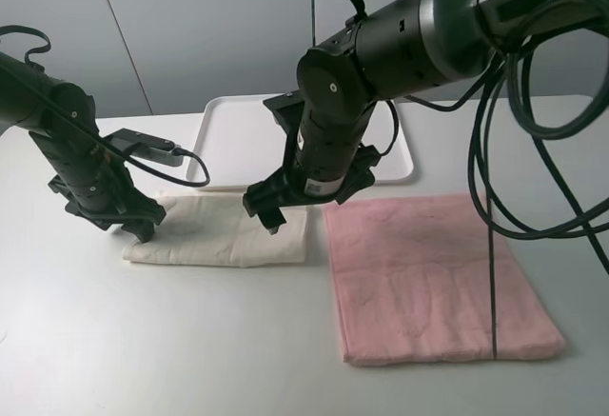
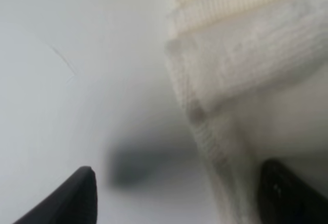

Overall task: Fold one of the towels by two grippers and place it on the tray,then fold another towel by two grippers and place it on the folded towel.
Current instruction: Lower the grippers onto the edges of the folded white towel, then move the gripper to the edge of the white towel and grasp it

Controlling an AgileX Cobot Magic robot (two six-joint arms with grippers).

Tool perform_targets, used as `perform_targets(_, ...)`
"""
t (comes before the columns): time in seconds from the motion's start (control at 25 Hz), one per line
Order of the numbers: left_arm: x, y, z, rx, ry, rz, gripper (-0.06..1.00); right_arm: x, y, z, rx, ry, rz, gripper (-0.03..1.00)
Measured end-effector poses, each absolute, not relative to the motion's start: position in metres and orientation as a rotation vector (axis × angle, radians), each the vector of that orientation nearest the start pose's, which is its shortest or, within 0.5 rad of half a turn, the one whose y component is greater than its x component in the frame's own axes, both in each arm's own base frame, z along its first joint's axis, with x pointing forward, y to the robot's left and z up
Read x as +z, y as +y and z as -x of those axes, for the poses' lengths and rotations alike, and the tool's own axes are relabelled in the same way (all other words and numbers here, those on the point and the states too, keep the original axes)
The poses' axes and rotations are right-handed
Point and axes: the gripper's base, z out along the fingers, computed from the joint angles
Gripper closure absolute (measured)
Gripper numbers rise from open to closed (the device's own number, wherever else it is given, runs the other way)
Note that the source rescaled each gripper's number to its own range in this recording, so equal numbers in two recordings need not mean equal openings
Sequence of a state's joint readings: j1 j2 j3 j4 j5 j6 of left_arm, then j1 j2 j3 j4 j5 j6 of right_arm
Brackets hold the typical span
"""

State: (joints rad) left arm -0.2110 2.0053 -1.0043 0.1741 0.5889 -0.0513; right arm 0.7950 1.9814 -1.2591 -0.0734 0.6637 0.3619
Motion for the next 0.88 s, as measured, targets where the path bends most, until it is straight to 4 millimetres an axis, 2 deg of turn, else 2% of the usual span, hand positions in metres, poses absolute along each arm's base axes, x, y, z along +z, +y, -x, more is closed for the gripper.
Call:
perform_targets(0.28,0.09,-0.059,-0.317,0.144,3.021,-0.451,0.1,0.14,0.269,-0.282,0.177,2.845,0.624,-0.03)
perform_targets(0.48,0.093,-0.056,-0.312,0.174,3.043,-0.477,0.1,0.125,0.278,-0.287,0.195,2.877,0.646,0.07)
perform_targets(0.88,0.093,-0.053,-0.308,0.208,3.057,-0.506,0.1,0.109,0.294,-0.296,0.259,2.936,0.608,0.08)
